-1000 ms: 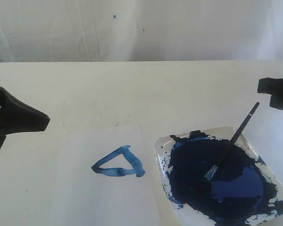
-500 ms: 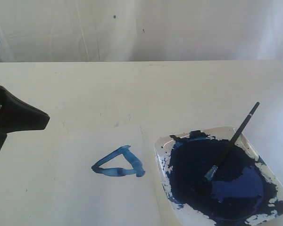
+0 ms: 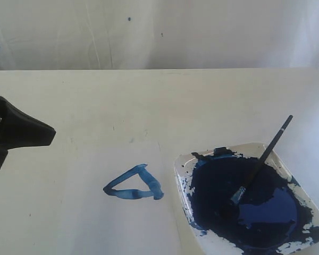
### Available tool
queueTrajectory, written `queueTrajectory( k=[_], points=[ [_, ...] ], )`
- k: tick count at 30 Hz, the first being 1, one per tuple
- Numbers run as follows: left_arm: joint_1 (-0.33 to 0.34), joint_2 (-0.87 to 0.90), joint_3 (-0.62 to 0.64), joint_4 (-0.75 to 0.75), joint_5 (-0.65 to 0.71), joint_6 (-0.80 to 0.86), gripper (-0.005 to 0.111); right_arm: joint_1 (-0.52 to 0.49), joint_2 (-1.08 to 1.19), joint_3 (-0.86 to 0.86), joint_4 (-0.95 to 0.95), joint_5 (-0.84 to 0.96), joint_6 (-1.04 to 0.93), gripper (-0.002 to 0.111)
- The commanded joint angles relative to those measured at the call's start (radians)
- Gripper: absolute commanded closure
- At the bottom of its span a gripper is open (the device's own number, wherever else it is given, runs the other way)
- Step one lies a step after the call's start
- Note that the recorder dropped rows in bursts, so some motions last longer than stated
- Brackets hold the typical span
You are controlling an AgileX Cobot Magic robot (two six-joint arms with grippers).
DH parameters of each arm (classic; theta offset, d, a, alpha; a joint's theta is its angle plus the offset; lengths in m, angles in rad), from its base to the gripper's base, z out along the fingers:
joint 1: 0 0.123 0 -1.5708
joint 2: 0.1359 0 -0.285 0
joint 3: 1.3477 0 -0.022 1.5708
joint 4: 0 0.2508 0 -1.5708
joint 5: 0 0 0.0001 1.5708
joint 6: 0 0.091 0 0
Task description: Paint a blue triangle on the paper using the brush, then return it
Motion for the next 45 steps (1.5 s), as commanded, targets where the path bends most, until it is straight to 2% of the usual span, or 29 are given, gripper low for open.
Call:
queueTrajectory(
  k=[1,4,6,14,35,41,45],
  points=[
    [-0.002,-0.005,0.006,-0.018,0.010,-0.001,0.107,0.034,-0.071,0.005,-0.002,-0.015,-0.011,0.108],
    [-0.002,-0.005,0.006,-0.018,0.010,-0.001,0.107,0.110,-0.162,0.005,-0.002,-0.013,-0.011,0.108],
    [-0.002,-0.005,0.006,-0.018,0.010,-0.001,0.107,0.127,-0.225,0.005,-0.002,-0.013,-0.011,0.108],
    [-0.002,-0.005,0.006,-0.018,0.010,-0.001,0.107,0.127,-0.317,0.005,-0.002,-0.013,-0.011,0.108],
    [-0.002,-0.005,0.006,-0.018,0.008,-0.001,0.107,0.127,-0.326,0.005,-0.002,-0.013,-0.011,0.108],
    [-0.002,-0.005,0.006,-0.018,0.008,-0.001,0.107,0.127,-0.326,0.005,-0.326,0.011,0.011,0.108],
    [-0.002,-0.005,0.006,-0.018,0.008,-0.001,0.107,0.127,-0.333,0.005,-0.400,0.011,0.018,0.108]
  ],
)
